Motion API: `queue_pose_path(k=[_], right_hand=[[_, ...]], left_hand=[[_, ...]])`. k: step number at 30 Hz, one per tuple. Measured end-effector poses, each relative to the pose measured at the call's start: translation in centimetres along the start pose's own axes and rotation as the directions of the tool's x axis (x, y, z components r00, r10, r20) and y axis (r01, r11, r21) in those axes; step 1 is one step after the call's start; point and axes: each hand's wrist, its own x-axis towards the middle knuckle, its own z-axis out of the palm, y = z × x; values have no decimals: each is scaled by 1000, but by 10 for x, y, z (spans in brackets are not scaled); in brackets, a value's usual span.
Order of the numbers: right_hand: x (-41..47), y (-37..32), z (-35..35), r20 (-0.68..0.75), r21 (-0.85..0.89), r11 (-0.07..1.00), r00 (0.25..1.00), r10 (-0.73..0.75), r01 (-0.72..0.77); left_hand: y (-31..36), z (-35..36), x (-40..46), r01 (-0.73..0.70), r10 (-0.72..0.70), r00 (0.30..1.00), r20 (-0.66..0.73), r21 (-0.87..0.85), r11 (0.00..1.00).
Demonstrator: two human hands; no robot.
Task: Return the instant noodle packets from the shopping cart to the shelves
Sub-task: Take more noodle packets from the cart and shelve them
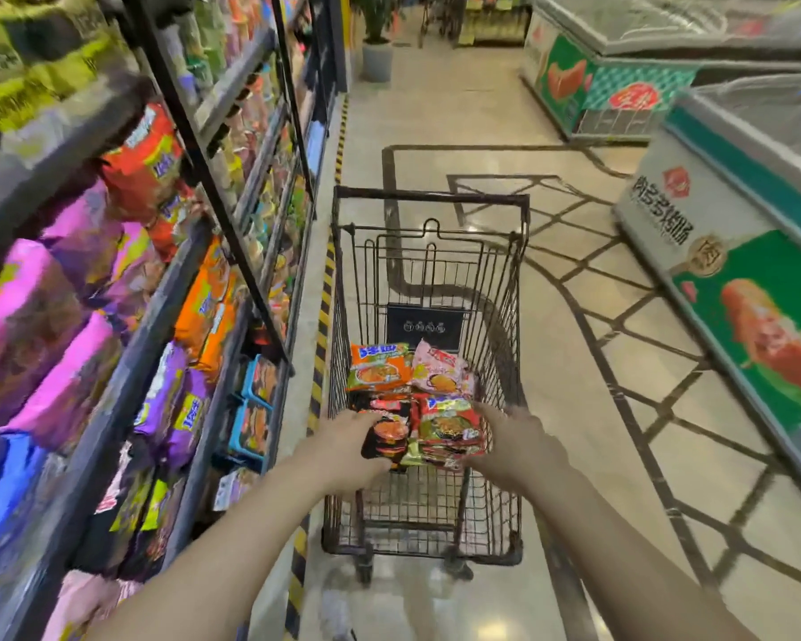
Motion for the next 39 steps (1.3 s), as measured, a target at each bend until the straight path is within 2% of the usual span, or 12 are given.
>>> queue_pose_path(k=[3,6,9,14,17,21,25,28,30,33,39], right_hand=[[44,-5,5,48,17,998,997,67,-68],[88,-7,15,94,45,989,987,134,-138],[129,-6,27,152,63,978,971,185,-196],[198,5,54,235,111,964,948,212,-243],[246,15,80,286,197,939,933,219,-281],[307,33,122,348,403,830,904,250,-385],[354,56,156,344,471,767,891,295,-436],[373,76,175,356,490,740,881,312,-460],[382,83,187,356,487,748,884,302,-452],[391,90,211,393,530,720,882,259,-448],[393,92,233,504,525,660,821,268,-538]], left_hand=[[-13,3,62,-21,24,993,114,-24,999],[-25,16,122,-11,15,986,167,-22,1000],[-30,24,163,46,-40,971,236,-23,999],[-50,51,227,92,-74,970,232,-68,993],[-57,69,263,183,-150,963,224,-136,974],[-57,98,309,389,-272,902,335,-359,848],[-71,134,344,501,-410,862,298,-383,776],[-80,154,359,573,-471,816,335,-364,734],[-87,164,367,597,-510,802,311,-385,704],[-94,173,375,628,-576,769,276,-495,601],[-106,183,376,606,-551,788,276,-505,615]])
